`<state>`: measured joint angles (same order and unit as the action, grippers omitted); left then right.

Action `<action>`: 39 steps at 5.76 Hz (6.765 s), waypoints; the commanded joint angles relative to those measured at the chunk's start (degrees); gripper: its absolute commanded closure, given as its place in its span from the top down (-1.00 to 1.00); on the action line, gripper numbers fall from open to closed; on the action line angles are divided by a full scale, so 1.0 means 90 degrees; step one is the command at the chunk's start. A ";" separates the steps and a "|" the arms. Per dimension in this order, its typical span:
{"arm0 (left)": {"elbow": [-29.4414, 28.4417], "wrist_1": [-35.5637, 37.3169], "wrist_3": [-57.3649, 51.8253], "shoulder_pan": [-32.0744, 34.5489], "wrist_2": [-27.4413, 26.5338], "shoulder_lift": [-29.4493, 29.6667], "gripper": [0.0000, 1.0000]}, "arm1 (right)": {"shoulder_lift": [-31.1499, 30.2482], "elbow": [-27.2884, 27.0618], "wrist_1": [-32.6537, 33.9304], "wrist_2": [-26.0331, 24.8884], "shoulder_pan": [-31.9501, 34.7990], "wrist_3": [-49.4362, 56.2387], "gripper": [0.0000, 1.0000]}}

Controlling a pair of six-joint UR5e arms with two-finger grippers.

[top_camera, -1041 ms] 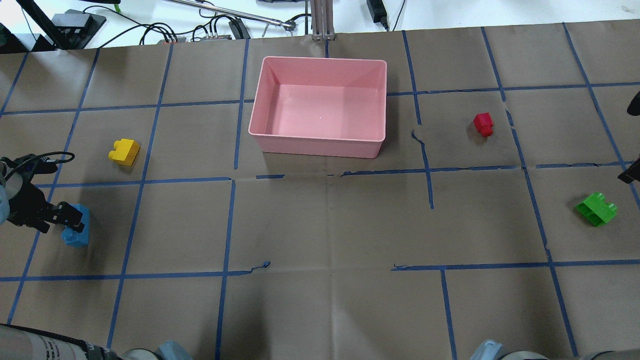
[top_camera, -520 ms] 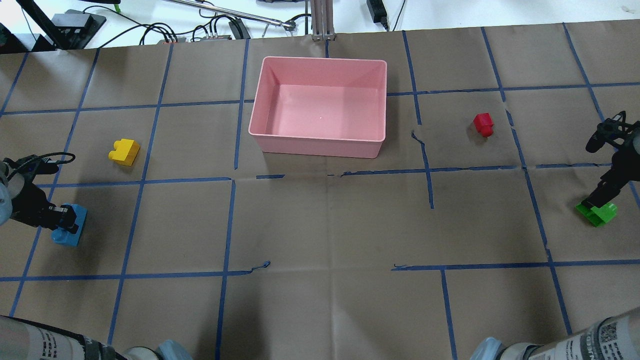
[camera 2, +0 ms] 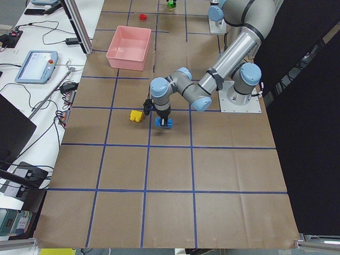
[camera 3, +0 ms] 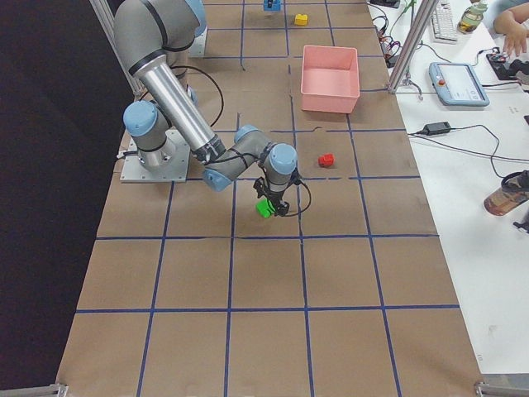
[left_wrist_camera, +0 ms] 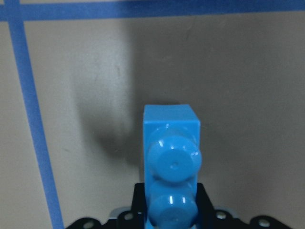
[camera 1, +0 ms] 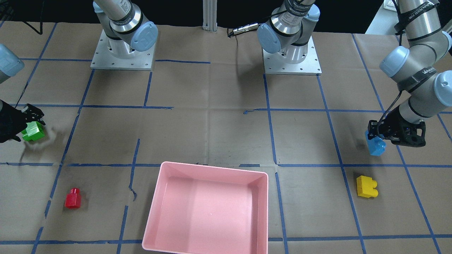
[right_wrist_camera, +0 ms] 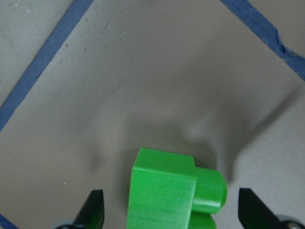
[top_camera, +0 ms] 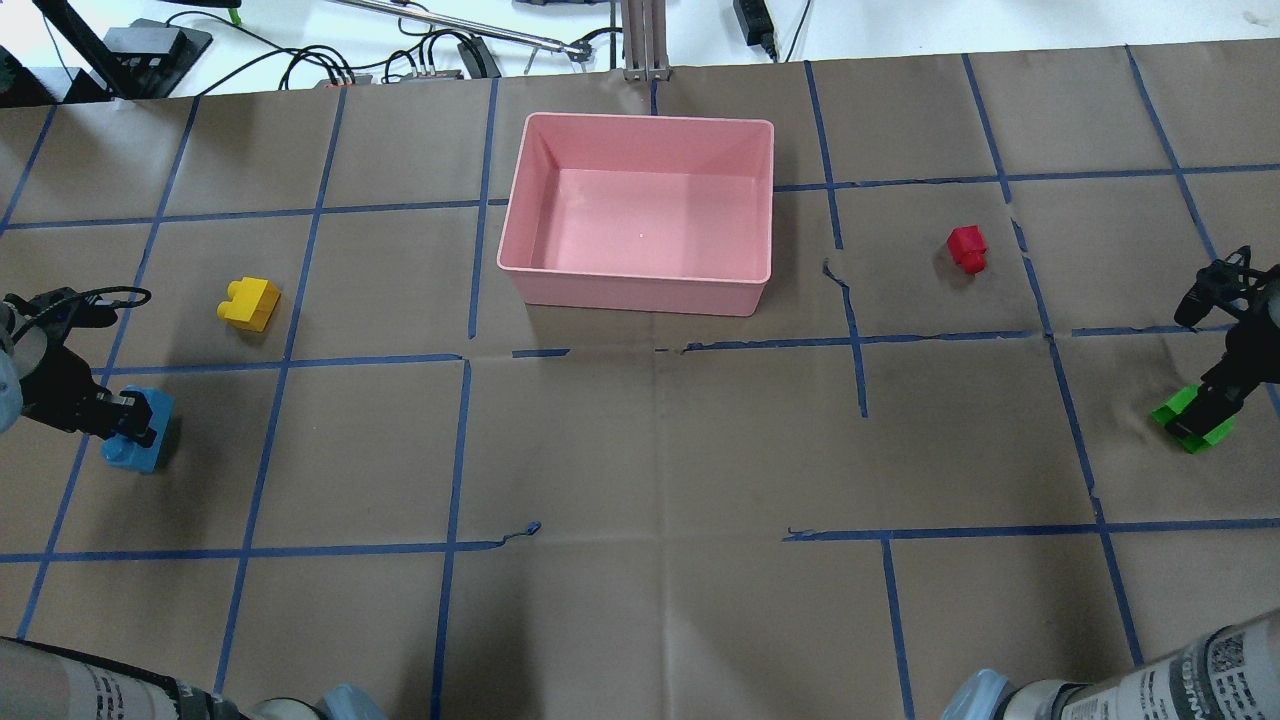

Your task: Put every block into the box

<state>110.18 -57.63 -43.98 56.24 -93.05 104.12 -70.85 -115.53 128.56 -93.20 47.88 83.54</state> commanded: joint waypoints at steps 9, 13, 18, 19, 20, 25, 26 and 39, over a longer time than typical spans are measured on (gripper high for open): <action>-0.3815 -0.1145 0.3988 0.4525 0.0916 0.1820 0.99 | -0.0018 -0.0025 0.0022 -0.0200 -0.0008 0.0414 -0.09; -0.2849 -0.1067 0.1224 0.1950 0.0671 0.1478 0.99 | -0.0738 0.0801 -0.0772 0.0410 0.0303 -0.0702 -0.31; -0.1922 0.0257 -0.0523 0.0900 0.0006 0.1965 0.98 | -0.0537 0.3215 -0.2868 0.0482 0.3725 -0.5912 -0.30; -0.1920 0.0261 -0.0514 0.0900 -0.0071 0.2150 0.98 | -0.0304 0.3420 -0.2820 0.0502 0.4419 -0.7102 -0.30; -0.1920 0.0261 -0.0494 0.0900 -0.0072 0.2171 0.98 | 0.0279 0.3935 -0.2761 0.0782 0.5045 -0.8148 -0.30; -0.2105 -0.0127 0.0226 0.1045 -0.0033 0.1958 -1.00 | 0.2471 0.5161 -0.2038 0.0814 0.5979 -1.0569 0.08; -0.2106 -0.0284 0.0364 0.1181 -0.0023 0.1812 -1.00 | 0.2472 0.5161 -0.1835 0.0988 0.5988 -1.1112 0.98; -0.3374 -0.1150 0.6518 0.4474 0.1203 0.1295 0.99 | 0.1955 0.3374 -0.1775 0.0169 0.3147 -0.7016 0.99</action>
<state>80.28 -64.29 14.94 96.53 -79.13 117.55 -53.28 -84.28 112.06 -91.80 76.28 20.49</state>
